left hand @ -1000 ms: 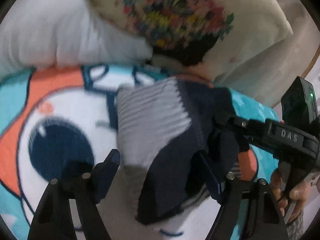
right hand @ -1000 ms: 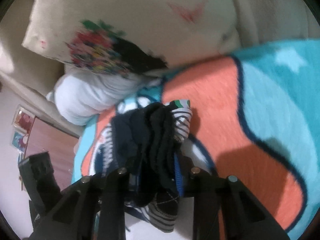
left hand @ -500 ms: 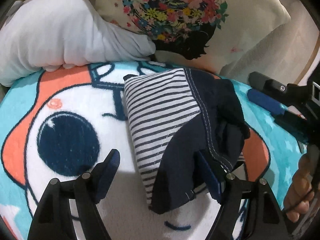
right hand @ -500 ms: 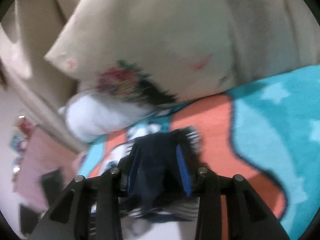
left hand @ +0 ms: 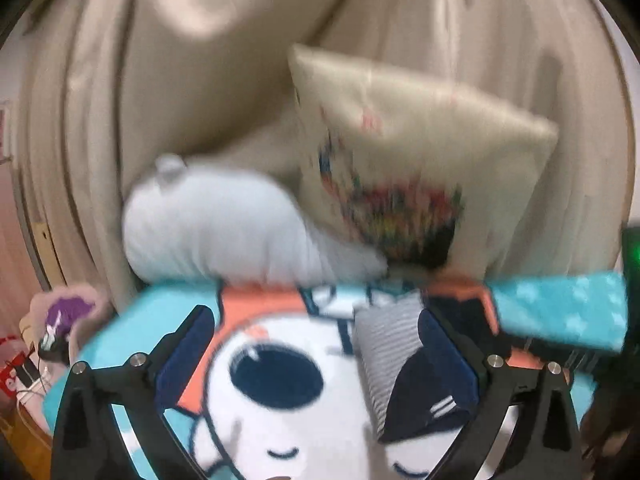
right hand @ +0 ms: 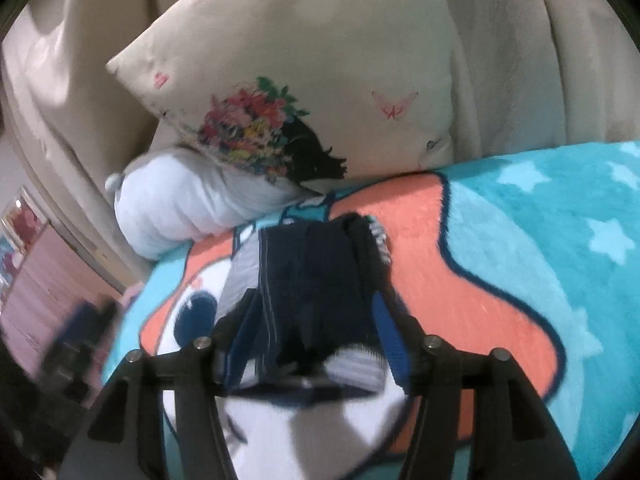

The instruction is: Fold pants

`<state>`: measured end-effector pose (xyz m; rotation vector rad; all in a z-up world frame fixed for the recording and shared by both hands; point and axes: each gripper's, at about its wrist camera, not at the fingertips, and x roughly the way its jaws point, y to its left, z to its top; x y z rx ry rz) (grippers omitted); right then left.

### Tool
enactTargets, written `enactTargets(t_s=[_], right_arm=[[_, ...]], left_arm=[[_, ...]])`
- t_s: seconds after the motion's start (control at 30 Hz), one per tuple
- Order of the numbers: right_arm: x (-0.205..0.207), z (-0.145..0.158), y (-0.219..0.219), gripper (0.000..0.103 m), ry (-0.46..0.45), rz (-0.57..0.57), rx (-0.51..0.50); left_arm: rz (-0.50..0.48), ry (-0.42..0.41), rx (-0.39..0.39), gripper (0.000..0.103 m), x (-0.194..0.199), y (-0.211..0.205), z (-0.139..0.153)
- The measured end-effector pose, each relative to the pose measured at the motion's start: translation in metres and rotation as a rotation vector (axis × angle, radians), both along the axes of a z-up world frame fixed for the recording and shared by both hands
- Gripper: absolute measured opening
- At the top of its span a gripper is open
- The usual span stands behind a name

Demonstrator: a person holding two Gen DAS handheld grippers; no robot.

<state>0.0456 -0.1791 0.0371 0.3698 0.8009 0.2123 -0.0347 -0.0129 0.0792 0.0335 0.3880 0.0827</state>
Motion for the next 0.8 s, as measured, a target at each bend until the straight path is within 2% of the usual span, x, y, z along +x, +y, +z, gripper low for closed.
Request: enactTargets(t_s=[0.03, 0.13, 0.23, 0.3, 0.43, 0.53, 0.8], right_arm=[[-0.006, -0.002, 0.001, 0.057, 0.000, -0.001, -0.021], [-0.020, -0.008, 0.014, 0.057, 0.012, 0.001, -0.107], [-0.034, -0.014, 0.027, 0.059, 0.026, 0.003, -0.179], [-0.046, -0.014, 0.030, 0.062, 0.028, 0.011, -0.205], [-0.059, -0.014, 0.037, 0.063, 0.028, 0.013, -0.262], [-0.066, -0.013, 0.043, 0.066, 0.021, 0.011, -0.312], [-0.073, -0.015, 0.055, 0.069, 0.033, 0.021, -0.366]], left_arm=[[-0.009, -0.004, -0.006, 0.103, -0.005, 0.000, 0.004], [-0.116, 0.059, -0.056, 0.103, -0.013, 0.000, 0.008], [-0.118, 0.108, -0.067, 0.103, -0.011, -0.003, 0.002], [-0.098, 0.145, -0.046, 0.103, -0.015, -0.006, -0.005], [-0.077, 0.223, -0.011, 0.103, -0.014, -0.010, -0.022], [-0.082, 0.284, -0.018, 0.103, -0.013, -0.009, -0.034], [-0.090, 0.336, -0.033, 0.103, -0.015, -0.005, -0.045]])
